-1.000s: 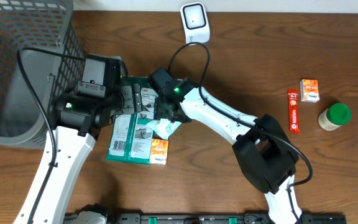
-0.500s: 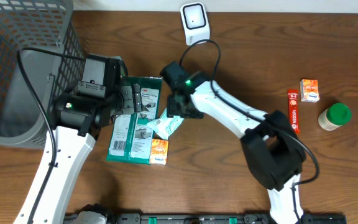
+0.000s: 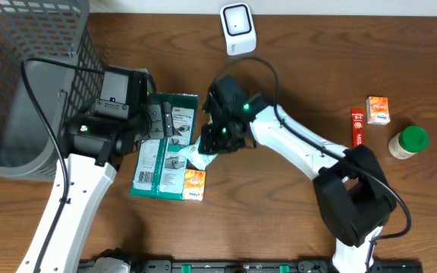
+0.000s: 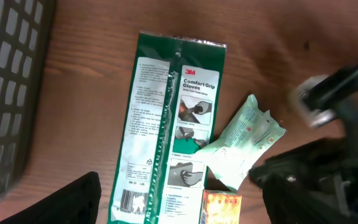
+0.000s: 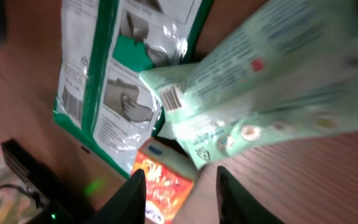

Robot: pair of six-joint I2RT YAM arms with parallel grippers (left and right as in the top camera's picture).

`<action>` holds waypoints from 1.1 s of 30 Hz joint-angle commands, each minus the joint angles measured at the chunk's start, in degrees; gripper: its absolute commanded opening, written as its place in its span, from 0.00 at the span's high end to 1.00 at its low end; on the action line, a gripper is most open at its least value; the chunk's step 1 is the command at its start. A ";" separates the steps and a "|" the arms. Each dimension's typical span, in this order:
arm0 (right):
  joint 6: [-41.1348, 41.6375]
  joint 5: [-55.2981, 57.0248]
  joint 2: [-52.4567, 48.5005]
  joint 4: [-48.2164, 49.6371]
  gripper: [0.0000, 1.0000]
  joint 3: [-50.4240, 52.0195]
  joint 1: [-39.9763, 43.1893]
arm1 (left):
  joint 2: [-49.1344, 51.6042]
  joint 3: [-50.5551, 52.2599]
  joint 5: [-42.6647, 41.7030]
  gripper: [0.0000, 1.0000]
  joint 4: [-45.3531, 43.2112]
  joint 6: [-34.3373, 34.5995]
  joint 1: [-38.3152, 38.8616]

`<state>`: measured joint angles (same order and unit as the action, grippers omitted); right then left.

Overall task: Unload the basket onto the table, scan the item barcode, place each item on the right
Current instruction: 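Lower the right gripper onto the small orange juice box and close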

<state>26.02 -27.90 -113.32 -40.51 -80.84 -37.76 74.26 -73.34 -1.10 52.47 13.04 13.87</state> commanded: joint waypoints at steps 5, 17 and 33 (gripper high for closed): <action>-0.35 -5.84 -0.15 5.20 0.75 8.33 -3.52 | 0.22 -0.72 0.70 0.16 0.02 -0.79 -0.31; 7.21 -0.63 -0.15 7.45 0.72 12.20 -7.72 | 0.22 -0.72 0.72 0.16 0.02 -0.79 -0.31; 9.75 -0.63 -0.15 10.73 0.75 13.84 -8.20 | 0.22 -0.72 0.72 0.16 0.02 -0.79 -0.31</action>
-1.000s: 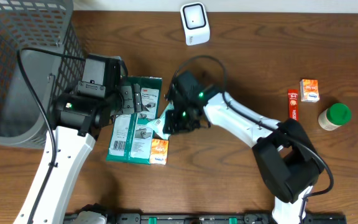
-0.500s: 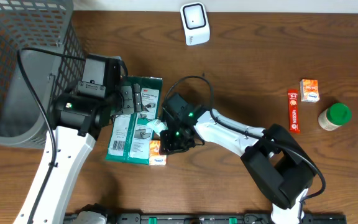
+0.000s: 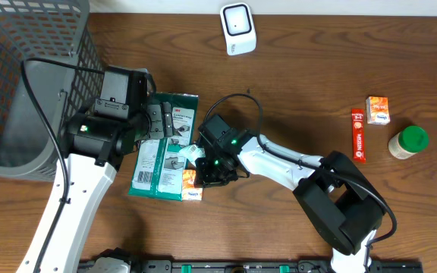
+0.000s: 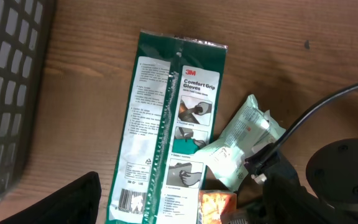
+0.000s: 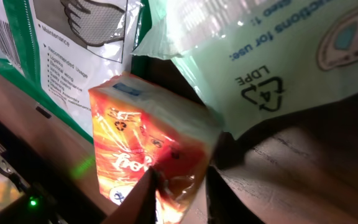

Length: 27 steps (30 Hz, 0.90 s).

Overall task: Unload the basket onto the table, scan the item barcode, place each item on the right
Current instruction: 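Lower the right gripper onto the small orange juice box and close, then lift the orange juice box and carry it to the right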

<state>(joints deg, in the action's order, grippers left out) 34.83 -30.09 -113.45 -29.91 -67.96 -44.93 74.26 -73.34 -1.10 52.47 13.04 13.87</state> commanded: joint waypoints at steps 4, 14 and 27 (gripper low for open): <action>0.76 1.51 -0.02 -0.26 0.69 0.96 -1.03 | 0.22 -0.72 0.72 0.16 0.02 -0.79 -0.31; -18.32 -28.92 1.51 -0.76 0.99 0.94 8.17 | 0.22 -0.72 0.70 0.16 0.02 -0.79 -0.31; -54.07 -52.98 2.58 -23.82 0.99 0.94 26.88 | 0.22 -0.72 0.70 0.16 0.02 -0.79 -0.31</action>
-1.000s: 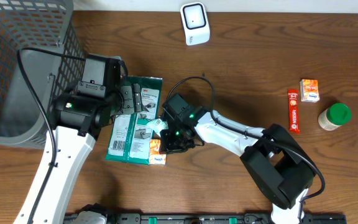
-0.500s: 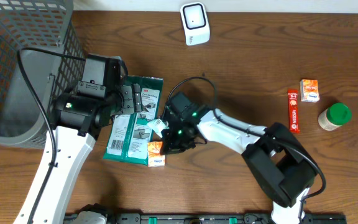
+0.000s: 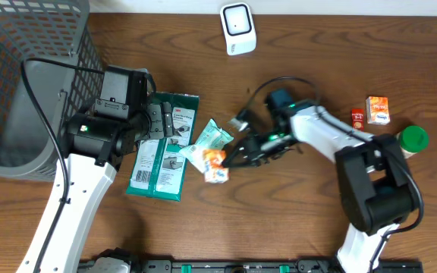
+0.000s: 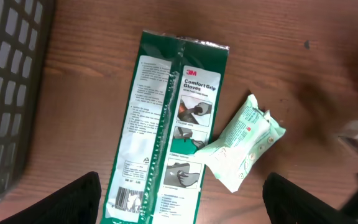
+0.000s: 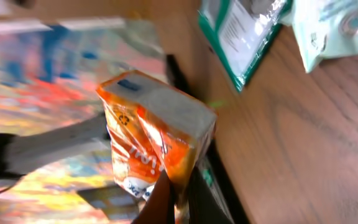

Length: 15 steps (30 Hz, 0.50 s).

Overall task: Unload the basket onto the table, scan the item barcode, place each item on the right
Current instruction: 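Lift the orange juice box and carry it to the right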

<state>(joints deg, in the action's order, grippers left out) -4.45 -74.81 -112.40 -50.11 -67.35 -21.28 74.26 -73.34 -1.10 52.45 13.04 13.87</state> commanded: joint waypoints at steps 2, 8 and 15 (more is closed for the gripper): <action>-18.27 -8.26 1.53 -7.13 0.99 0.33 5.25 | 0.22 -0.72 0.72 0.16 0.04 -0.79 -0.31; -30.82 -9.38 1.55 -18.36 0.99 0.33 9.73 | 0.22 -0.72 0.70 0.16 0.04 -0.79 -0.31; -44.37 -9.75 1.55 -31.50 0.99 0.31 13.79 | 0.22 -0.72 0.70 0.16 0.04 -0.79 -0.31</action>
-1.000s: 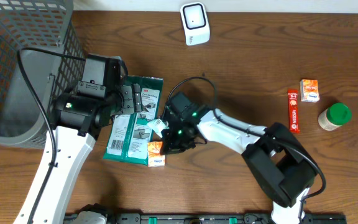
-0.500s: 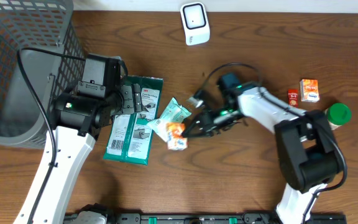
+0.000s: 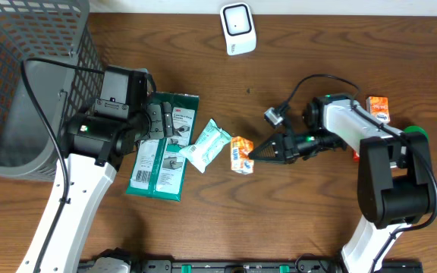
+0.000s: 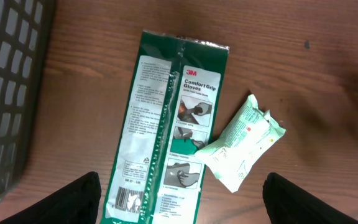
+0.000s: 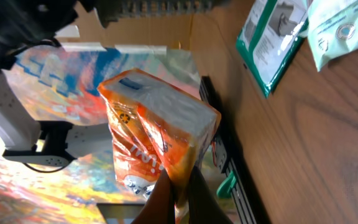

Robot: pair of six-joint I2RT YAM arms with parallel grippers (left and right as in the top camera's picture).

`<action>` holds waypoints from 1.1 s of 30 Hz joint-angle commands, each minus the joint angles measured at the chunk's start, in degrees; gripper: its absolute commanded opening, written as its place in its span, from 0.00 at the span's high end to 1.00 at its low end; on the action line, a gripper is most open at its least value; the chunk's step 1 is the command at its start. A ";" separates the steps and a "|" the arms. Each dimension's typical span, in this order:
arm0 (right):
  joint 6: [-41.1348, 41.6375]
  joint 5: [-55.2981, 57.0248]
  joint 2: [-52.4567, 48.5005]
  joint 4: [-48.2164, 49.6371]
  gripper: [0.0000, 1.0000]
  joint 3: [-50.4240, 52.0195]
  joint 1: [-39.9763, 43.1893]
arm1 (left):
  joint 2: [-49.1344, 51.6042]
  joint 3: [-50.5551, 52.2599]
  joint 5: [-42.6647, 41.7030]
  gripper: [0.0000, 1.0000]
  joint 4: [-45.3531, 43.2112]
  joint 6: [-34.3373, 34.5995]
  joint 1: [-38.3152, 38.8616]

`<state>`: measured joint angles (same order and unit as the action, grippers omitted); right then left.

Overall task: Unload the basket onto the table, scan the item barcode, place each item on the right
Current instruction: 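Lift the orange juice box and carry it to the right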

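My right gripper [image 3: 255, 155] is shut on a small orange tissue pack [image 3: 240, 154], held above the table's middle; in the right wrist view the orange pack [image 5: 154, 127] fills the centre, pinched at its lower edge between the fingers [image 5: 166, 202]. The white scanner [image 3: 237, 29] stands at the table's far edge. My left gripper [image 4: 179, 214] is open over the green 3M gloves package [image 4: 169, 118], its dark fingertips [image 4: 70, 199] at the frame's lower corners. A pale green wipes pack [image 3: 205, 145] lies beside the gloves.
A grey mesh basket [image 3: 21, 76] fills the far left. At the right lie a red tube [image 3: 357, 129], a small orange-and-white box [image 3: 378, 106] and a green-lidded jar [image 3: 414, 139]. A black rail [image 3: 226, 265] runs along the table's near edge.
My right gripper has moved to the right with the orange pack, from just beside the wipes pack to the table's middle. The left arm has not moved.
My right gripper was open over the wipes and orange pack beside the gloves package. Then its fingers straddled the orange pack on the table. Then it held the pack lifted clear, and now holds it farther right.
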<state>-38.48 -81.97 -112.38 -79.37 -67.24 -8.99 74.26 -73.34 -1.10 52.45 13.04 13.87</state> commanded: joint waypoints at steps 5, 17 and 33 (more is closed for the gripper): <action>-17.14 -2.56 1.53 -8.35 0.99 0.17 3.02 | 0.22 -0.72 0.70 0.16 0.04 -0.79 -0.31; -21.46 -2.05 1.53 -10.14 0.99 0.17 3.15 | 0.22 -0.72 0.70 0.16 0.04 -0.79 -0.31; 12.50 2.64 1.51 26.93 0.99 0.20 2.34 | 0.22 -0.72 0.70 0.16 0.04 -0.79 -0.31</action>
<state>-44.82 -82.24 -112.33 -59.94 -66.98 -6.24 74.26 -73.34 -1.10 52.45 13.04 13.87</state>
